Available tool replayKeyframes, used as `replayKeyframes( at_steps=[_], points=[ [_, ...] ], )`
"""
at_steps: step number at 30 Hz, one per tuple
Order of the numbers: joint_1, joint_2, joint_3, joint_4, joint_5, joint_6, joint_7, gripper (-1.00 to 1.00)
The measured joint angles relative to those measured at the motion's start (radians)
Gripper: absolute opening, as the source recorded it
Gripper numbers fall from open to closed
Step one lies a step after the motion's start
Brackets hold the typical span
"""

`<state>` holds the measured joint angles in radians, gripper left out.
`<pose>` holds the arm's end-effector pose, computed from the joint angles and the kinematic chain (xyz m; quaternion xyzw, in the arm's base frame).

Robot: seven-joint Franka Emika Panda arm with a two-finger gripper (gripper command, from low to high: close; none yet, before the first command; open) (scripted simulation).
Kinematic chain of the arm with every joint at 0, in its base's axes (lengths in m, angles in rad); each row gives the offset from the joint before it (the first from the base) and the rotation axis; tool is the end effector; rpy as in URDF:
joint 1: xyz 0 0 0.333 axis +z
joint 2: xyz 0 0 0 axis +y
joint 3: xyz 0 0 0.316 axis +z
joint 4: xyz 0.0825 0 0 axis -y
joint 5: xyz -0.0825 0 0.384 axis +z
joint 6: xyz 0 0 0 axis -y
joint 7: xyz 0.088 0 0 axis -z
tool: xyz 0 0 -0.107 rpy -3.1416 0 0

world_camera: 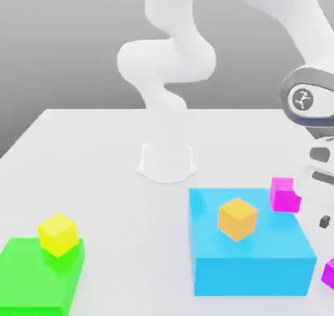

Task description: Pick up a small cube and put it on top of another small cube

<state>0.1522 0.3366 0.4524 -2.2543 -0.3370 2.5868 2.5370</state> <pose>0.4426 0.3166 0.2312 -0.6695 0.7422 -0.0190 0.0236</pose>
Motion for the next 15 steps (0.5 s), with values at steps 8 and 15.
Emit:
replayKeyframes(
  at_steps=[8, 15],
  points=[
    [0.144, 0.222, -0.117, 0.041, -0.094, 0.126, 0.185, -1.0],
    [0.136, 0.205, -0.106, 0.036, -0.082, 0.115, 0.177, -1.0]
  ],
)
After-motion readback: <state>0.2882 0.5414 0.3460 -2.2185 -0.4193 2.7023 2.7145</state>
